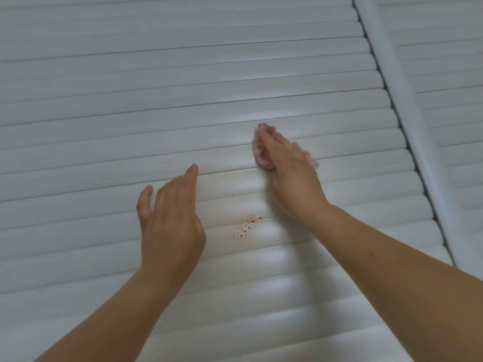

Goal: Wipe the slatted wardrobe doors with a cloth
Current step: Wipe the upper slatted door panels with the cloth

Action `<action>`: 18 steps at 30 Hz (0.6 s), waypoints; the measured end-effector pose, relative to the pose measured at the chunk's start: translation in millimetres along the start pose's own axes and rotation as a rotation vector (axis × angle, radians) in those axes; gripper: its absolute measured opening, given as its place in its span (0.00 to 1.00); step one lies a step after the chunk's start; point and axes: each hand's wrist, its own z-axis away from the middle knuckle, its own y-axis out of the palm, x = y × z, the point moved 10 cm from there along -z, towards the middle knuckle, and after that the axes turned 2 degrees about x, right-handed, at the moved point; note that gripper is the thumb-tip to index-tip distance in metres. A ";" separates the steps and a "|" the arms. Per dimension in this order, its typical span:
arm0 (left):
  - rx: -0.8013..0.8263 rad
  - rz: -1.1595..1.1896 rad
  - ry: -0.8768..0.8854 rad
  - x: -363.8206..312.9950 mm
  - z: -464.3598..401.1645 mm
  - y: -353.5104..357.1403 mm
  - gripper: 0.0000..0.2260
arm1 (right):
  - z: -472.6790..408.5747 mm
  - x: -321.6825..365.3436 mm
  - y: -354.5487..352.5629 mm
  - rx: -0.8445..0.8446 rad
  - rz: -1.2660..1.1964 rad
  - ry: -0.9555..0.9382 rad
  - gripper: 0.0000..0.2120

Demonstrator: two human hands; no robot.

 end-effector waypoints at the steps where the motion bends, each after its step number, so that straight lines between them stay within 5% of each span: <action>1: 0.005 -0.014 -0.005 3.7 4.5 -1.2 0.31 | -0.1 9.0 7.7 0.035 -0.025 -0.037 0.35; 11: 0.092 -0.021 0.022 25.9 26.4 -1.9 0.31 | 25.5 69.6 34.4 0.297 -0.162 -0.457 0.19; 15: 0.102 0.008 0.059 35.3 35.8 -6.3 0.31 | 7.4 70.6 34.3 0.232 -0.072 -0.398 0.20; 18: 0.100 0.035 0.079 41.1 41.2 -8.3 0.30 | -1.8 73.1 51.1 0.218 -0.041 -0.188 0.31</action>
